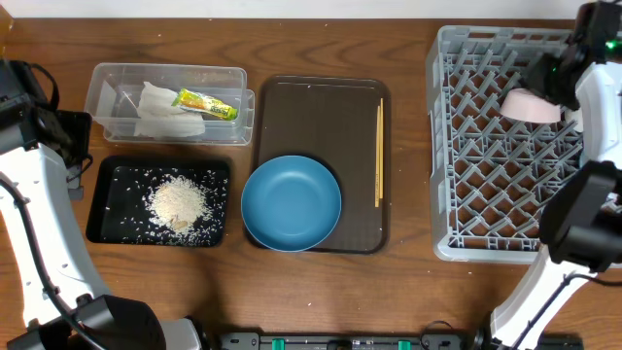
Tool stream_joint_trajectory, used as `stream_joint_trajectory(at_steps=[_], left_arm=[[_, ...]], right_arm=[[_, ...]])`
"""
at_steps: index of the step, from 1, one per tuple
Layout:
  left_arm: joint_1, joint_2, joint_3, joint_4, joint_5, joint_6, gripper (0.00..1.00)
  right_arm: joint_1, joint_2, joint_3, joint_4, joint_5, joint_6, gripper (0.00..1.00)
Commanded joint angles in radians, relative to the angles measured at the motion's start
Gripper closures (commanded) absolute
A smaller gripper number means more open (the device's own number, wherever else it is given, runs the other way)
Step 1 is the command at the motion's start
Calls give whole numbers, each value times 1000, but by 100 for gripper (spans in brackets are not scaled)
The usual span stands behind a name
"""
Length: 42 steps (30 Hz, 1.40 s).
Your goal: Sort waste into correct bins and load items into the dishwasher rack
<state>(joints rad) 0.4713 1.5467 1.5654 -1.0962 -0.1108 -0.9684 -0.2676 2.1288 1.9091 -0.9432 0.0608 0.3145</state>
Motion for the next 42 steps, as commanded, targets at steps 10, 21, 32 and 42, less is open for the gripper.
stream_joint_trajectory(at_steps=[10,21,32,42], left_arm=[[4,4,3,-3,-5,2,11],[4,4,3,-2,-5,2,11],[4,4,3,-3,-5,2,11],[4,4,3,-2,-5,2,11]], right_arm=[[3,-84,6,-192,16,7,99],[13,-328,6,-234,-524,2,46],[360,-295,6,-239,-356,-155,7],[625,-225,6,-134,-197,-152,10]])
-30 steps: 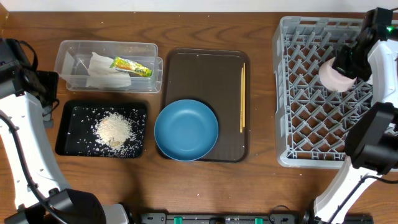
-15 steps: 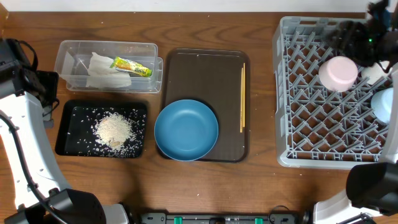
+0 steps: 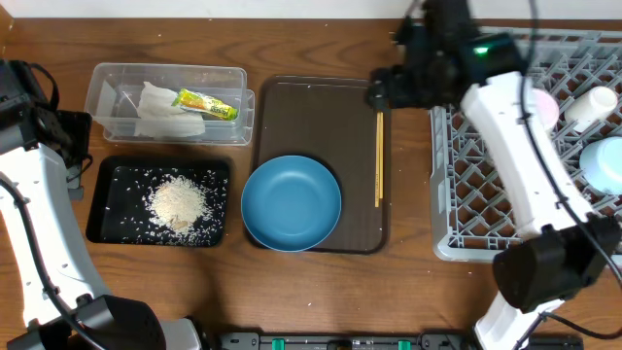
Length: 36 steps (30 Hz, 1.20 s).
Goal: Sort waste into correct bins and load items into the dishwasher rack
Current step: 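Move the right gripper back toward the wooden chopsticks on the brown tray, then lower the right gripper onto the chopsticks and close on them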
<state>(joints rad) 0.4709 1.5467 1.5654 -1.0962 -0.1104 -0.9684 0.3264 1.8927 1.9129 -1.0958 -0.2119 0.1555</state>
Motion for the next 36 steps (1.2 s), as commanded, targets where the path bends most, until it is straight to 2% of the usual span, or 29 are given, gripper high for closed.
stream_joint_trajectory(at_steps=[1,3,8,13,16,18,25,30,36], left_arm=[[5,4,3,-2,-6,2,11],[5,4,3,-3,-6,2,11],[5,4,3,-3,-6,2,11],[5,4,3,-3,-6,2,11],[5,4,3,-3,-6,2,11],[5,4,3,-2,-6,2,11],[5,4,3,-3,-6,2,11],[5,4,3,-2,-6,2,11],[5,4,3,-2,-6,2,11]], right_arm=[[45,25,2,29,103,48,11],[69,58,2,35,165,141,15],[107,184,2,44,216,232,25],[129,314,2,46,216,302,27],[130,362,2,40,215,326,39],[129,383,2,35,217,330,44],[129,393,2,44,244,346,44],[131,403,2,40,347,360,44],[130,405,2,47,335,364,45]])
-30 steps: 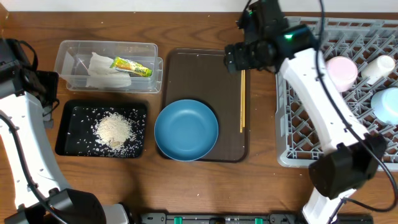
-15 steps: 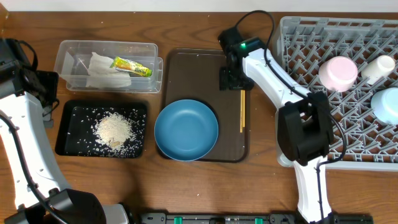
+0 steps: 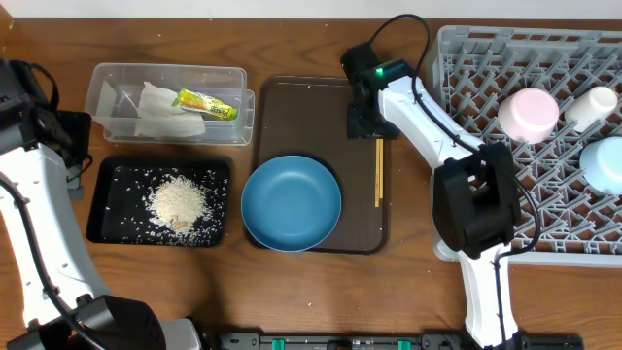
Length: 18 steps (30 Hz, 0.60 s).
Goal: Sort waste into correct bins and load items into the dishwasher rack
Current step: 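Lower the right gripper onto the chopsticks and close on them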
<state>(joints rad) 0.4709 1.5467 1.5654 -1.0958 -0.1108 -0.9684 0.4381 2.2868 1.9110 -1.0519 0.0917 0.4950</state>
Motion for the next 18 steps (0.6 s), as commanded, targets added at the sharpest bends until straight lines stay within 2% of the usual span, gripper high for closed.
stream_joint_trajectory(at_steps=[1,18], left_arm=[[5,4,3,-3,-5,2,11],[5,4,3,-3,-5,2,11]], right_arm=[[19,11,4,4,31,24,46],[34,72,3,16,7,25,48]])
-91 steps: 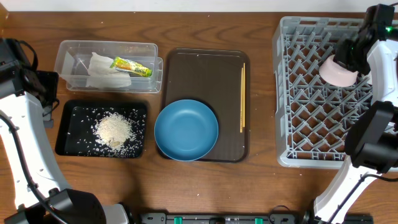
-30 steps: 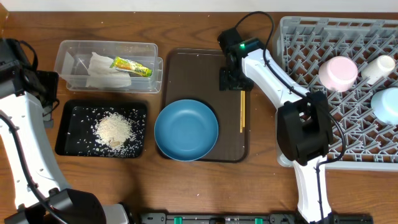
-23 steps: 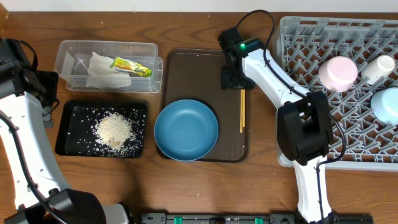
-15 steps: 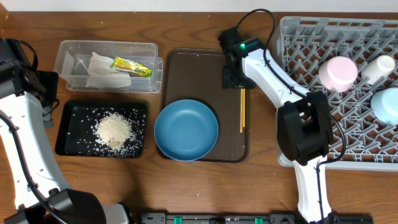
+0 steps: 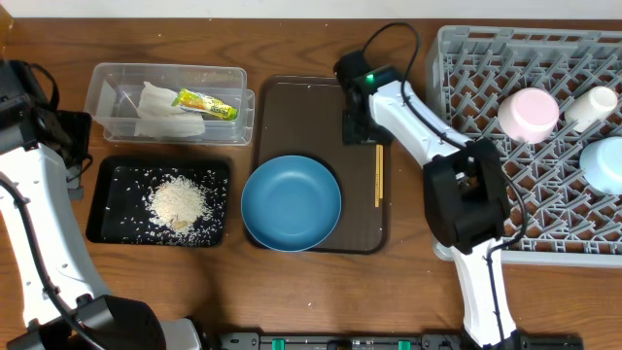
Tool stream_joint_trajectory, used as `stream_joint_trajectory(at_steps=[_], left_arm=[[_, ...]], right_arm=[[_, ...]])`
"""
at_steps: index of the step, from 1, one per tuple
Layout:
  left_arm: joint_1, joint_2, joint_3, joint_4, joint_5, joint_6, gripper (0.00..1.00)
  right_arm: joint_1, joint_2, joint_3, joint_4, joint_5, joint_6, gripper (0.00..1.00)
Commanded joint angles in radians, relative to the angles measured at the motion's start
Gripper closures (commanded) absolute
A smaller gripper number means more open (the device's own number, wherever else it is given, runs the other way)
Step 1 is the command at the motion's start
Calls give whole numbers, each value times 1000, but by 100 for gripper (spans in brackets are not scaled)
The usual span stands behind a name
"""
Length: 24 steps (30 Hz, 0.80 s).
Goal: Sort waste into correct bins and load items into the dishwasher rack
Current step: 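Lower the right gripper onto the chopsticks and close on them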
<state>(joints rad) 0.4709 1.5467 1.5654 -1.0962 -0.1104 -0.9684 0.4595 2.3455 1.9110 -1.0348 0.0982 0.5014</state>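
A pair of wooden chopsticks [image 5: 378, 167] lies along the right side of the brown tray [image 5: 301, 112]. A blue bowl [image 5: 291, 202] rests on the tray's near left part. My right gripper [image 5: 360, 130] hangs low over the tray, just left of the chopsticks' far end; its jaws are hidden under the wrist. The grey dishwasher rack [image 5: 466, 146] on the right holds a pink cup [image 5: 527, 114], a white cup [image 5: 592, 105] and a blue bowl [image 5: 604, 163]. My left arm [image 5: 39, 136] is folded at the left edge, its gripper unclear.
A clear bin [image 5: 107, 83] at the back left holds white tissue [image 5: 160, 112] and a green-yellow wrapper [image 5: 205, 104]. In front of it a black tray [image 5: 97, 219] holds spilled rice [image 5: 178, 204].
My right gripper has shifted slightly left and a little nearer over the tray, beside the chopsticks' far end. The chopsticks, bowl and left arm are as they were.
First my right gripper was over the rack at the pink cup. Then the pink cup stood in the rack and the gripper was over the tray's far right corner. After that it sat low at the chopsticks' far end, and it remains there now.
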Motion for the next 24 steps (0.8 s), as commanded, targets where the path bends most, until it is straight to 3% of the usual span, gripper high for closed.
stream_joint_trajectory(at_steps=[1,17,24], left_arm=[[5,4,3,-2,-6,2,11],[5,4,3,-2,-6,2,11],[5,4,3,-3,-6,2,11]], right_arm=[[13,13,3,-1,0,18,48],[15,-13,-21,23,2,5,48],[14,-77,-20,16,8,6,42]])
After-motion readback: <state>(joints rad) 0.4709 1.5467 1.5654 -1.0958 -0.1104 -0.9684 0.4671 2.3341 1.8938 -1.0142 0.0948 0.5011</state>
